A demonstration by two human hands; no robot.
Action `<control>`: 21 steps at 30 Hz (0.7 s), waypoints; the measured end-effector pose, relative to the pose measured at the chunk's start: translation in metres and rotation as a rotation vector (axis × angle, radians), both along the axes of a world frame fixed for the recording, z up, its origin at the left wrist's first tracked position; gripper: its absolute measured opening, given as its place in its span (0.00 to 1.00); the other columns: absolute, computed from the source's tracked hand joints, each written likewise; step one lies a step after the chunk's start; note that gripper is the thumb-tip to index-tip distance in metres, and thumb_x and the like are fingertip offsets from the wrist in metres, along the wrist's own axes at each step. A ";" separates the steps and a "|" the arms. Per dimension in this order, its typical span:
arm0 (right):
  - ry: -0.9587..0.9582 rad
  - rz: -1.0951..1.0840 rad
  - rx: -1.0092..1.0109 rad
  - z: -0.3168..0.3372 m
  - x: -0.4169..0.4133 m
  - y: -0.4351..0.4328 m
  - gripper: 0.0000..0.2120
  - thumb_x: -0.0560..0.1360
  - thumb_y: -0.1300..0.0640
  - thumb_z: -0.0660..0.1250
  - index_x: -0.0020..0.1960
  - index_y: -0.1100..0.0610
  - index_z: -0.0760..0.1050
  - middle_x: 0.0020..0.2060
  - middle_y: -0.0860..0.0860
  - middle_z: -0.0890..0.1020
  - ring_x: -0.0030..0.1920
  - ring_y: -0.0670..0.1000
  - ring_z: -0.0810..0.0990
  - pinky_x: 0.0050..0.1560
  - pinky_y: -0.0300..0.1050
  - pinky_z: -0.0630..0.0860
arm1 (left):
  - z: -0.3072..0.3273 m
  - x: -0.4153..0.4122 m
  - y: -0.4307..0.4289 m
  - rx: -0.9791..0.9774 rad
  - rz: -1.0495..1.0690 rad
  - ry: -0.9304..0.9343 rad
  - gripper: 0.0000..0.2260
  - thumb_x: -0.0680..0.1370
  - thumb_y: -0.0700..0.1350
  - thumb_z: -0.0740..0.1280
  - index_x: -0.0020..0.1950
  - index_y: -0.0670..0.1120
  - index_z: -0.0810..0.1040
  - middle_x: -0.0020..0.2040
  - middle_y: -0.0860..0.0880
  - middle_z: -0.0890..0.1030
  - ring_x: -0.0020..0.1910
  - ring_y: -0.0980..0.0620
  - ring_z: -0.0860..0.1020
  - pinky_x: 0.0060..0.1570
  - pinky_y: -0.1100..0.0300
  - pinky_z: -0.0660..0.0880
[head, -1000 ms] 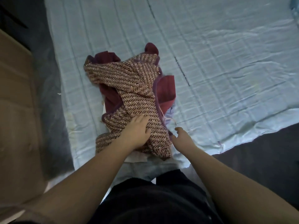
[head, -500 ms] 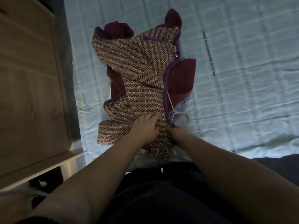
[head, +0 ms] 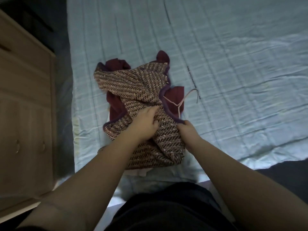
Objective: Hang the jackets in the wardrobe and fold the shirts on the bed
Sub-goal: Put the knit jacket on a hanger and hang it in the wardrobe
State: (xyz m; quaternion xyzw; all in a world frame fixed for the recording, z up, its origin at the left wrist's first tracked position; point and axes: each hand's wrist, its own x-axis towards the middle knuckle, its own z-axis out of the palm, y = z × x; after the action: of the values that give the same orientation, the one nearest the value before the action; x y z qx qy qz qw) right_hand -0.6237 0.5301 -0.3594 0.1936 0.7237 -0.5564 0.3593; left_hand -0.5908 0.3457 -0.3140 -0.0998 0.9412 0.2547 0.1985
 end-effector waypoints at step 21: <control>0.918 0.453 0.137 0.343 0.098 0.036 0.02 0.76 0.54 0.71 0.47 0.51 0.81 0.34 0.44 0.81 0.38 0.45 0.80 0.39 0.37 0.70 | 0.270 0.086 -0.066 -0.024 0.005 0.564 0.30 0.81 0.49 0.63 0.80 0.52 0.54 0.79 0.48 0.58 0.78 0.48 0.55 0.76 0.54 0.52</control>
State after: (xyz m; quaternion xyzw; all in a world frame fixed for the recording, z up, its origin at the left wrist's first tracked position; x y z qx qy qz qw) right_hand -0.5262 0.5658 -0.0160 -0.2088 0.8655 -0.4435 0.1026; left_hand -0.5048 0.2801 -0.0445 -0.0297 0.9619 0.2618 -0.0730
